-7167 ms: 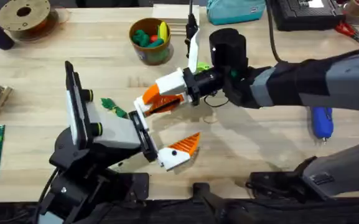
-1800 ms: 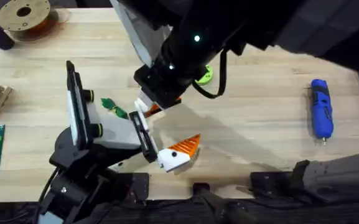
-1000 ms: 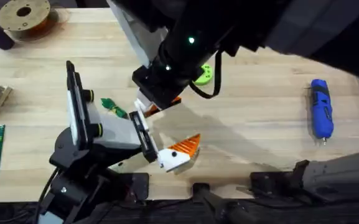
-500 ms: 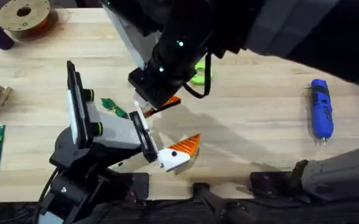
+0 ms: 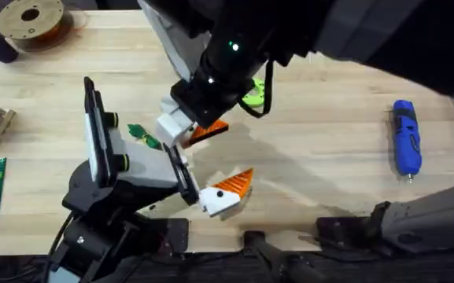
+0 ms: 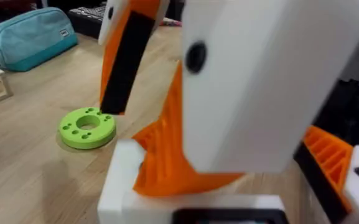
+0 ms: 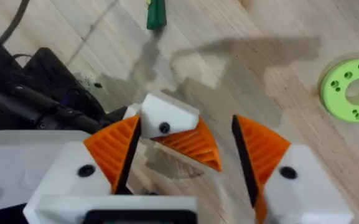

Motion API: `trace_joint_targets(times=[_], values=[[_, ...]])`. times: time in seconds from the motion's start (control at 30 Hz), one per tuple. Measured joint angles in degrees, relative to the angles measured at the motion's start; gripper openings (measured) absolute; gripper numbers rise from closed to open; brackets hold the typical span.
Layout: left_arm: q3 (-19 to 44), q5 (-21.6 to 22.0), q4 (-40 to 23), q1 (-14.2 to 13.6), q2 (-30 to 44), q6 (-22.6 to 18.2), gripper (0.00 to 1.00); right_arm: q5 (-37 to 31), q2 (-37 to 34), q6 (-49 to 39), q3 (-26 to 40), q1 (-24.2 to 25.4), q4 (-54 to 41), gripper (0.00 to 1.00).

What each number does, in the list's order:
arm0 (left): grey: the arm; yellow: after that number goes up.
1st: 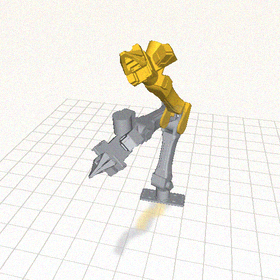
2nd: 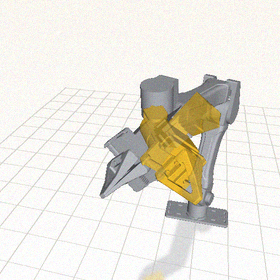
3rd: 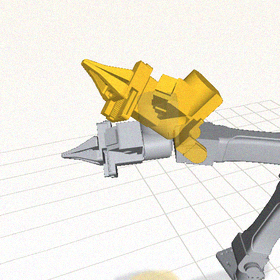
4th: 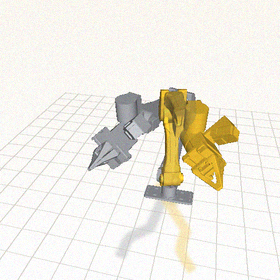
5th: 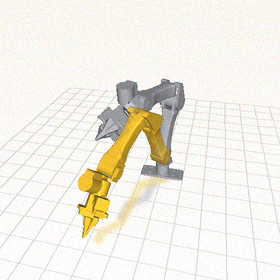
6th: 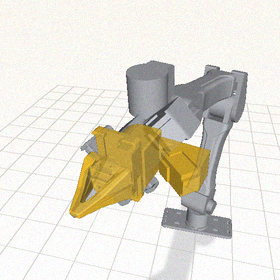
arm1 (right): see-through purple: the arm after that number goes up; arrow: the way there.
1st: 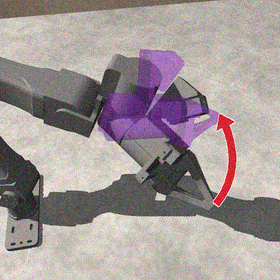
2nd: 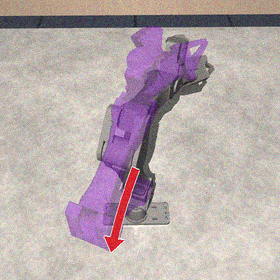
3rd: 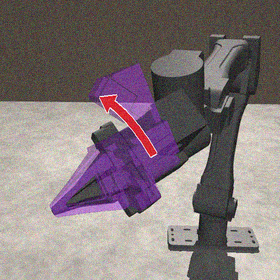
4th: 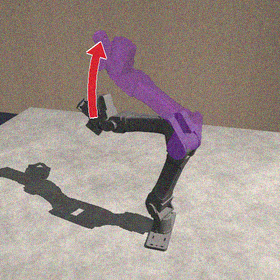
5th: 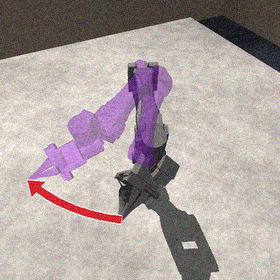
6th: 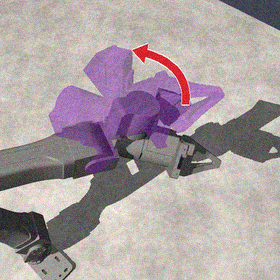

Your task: Pick up the gripper from the table and insert it into the empty holder that is missing its gripper. Then pick up a screw, insert it into the mounting hole, and use the screwdriver to tighten it. Finally, clean up the table by picking up the vegetable and placing it into the bucket.

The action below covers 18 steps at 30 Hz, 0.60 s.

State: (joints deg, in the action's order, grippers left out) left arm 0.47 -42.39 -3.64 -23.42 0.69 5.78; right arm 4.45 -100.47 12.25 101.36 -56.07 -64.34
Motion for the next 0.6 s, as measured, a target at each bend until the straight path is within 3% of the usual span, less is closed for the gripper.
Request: trace_joint_targets(times=[0.3, 0.6], values=[[0.0, -0.09, 0.02, -0.02, -0.02, -0.54, 0.987, -0.48, 3.14, 0.22, -1.03, 1.0, -1.27, 0.898], [0.0, -0.09, 0.02, -0.02, -0.01, -0.7, 0.987, 0.89, 18.5, 1.7, -15.32, 6.31, 1.57, 0.901]])
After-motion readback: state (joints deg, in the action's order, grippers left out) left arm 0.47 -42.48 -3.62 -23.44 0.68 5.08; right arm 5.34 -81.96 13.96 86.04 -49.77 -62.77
